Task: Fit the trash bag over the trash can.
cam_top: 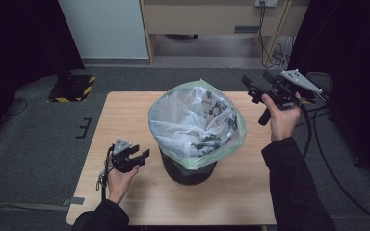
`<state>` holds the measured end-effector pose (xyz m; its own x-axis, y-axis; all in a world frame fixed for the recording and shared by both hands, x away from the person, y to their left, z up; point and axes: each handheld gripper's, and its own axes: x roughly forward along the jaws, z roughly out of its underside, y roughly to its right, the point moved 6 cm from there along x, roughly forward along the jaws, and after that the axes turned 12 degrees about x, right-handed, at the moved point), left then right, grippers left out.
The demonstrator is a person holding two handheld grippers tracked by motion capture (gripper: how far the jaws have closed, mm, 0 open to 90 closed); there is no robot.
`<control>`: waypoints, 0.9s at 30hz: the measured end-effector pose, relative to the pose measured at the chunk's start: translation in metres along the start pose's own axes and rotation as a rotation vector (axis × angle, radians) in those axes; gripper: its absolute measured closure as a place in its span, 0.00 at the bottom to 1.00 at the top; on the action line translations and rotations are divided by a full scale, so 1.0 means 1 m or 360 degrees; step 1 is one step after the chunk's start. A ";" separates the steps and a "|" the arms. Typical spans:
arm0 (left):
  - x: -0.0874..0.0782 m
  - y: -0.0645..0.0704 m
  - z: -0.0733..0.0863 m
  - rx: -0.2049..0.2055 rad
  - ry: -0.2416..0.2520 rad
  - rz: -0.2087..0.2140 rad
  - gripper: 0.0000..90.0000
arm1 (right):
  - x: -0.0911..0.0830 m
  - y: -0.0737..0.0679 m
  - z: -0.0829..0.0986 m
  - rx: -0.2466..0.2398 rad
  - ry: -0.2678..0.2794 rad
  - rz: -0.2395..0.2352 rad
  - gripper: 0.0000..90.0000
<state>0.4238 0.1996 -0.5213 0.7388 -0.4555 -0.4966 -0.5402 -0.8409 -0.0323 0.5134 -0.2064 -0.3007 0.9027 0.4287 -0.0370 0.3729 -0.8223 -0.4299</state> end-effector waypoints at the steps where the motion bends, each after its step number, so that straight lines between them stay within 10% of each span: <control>1: 0.000 0.000 0.000 0.0001 0.0000 0.0001 0.53 | -0.001 0.008 0.006 0.0004 -0.0014 0.0015 0.15; 10: -0.001 0.000 0.000 0.0001 -0.0003 -0.0003 0.54 | -0.011 0.057 0.066 0.0090 -0.0196 0.0078 0.15; 27: -0.001 -0.004 0.002 0.0000 -0.0040 -0.0020 0.55 | -0.043 0.105 0.166 0.0038 -0.0626 0.0113 0.14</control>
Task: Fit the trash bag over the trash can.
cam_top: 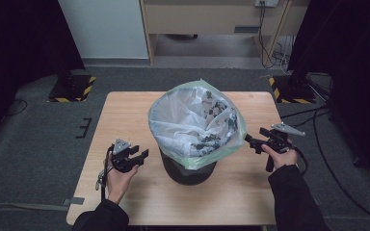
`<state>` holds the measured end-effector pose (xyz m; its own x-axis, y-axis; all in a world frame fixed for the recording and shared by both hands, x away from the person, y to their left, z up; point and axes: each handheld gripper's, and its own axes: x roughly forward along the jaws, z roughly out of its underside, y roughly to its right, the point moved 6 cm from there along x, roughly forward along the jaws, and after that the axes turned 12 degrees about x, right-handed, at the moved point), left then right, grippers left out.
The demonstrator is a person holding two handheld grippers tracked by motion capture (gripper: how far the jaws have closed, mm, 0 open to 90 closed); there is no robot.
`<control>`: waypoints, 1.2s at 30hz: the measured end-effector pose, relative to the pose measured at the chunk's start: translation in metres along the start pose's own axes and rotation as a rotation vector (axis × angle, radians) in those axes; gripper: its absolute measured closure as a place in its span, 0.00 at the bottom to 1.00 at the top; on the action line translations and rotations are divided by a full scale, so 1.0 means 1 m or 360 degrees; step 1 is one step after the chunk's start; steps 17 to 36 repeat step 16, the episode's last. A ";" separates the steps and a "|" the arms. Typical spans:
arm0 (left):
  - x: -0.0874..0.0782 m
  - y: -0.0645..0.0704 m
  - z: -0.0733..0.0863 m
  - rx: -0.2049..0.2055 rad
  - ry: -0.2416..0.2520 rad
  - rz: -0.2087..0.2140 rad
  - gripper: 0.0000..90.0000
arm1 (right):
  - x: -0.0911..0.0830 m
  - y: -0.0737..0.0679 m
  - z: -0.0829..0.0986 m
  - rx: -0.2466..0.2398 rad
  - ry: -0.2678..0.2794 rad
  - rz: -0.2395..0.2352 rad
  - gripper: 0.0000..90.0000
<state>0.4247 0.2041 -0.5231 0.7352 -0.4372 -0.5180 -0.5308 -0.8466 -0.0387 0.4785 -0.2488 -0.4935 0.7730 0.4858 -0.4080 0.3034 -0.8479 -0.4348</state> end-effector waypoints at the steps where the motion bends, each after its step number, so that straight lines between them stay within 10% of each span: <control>1: 0.000 -0.001 0.001 -0.0002 -0.0006 -0.0004 0.54 | -0.001 0.006 0.005 -0.0016 -0.0024 0.0018 0.14; 15: 0.011 -0.023 0.019 -0.0018 -0.0182 -0.0067 0.31 | -0.010 0.071 0.035 -0.0127 -0.0237 0.0319 0.12; 36: 0.012 -0.023 0.021 -0.0012 -0.0209 -0.0066 0.30 | -0.010 0.072 0.036 -0.0129 -0.0252 0.0327 0.12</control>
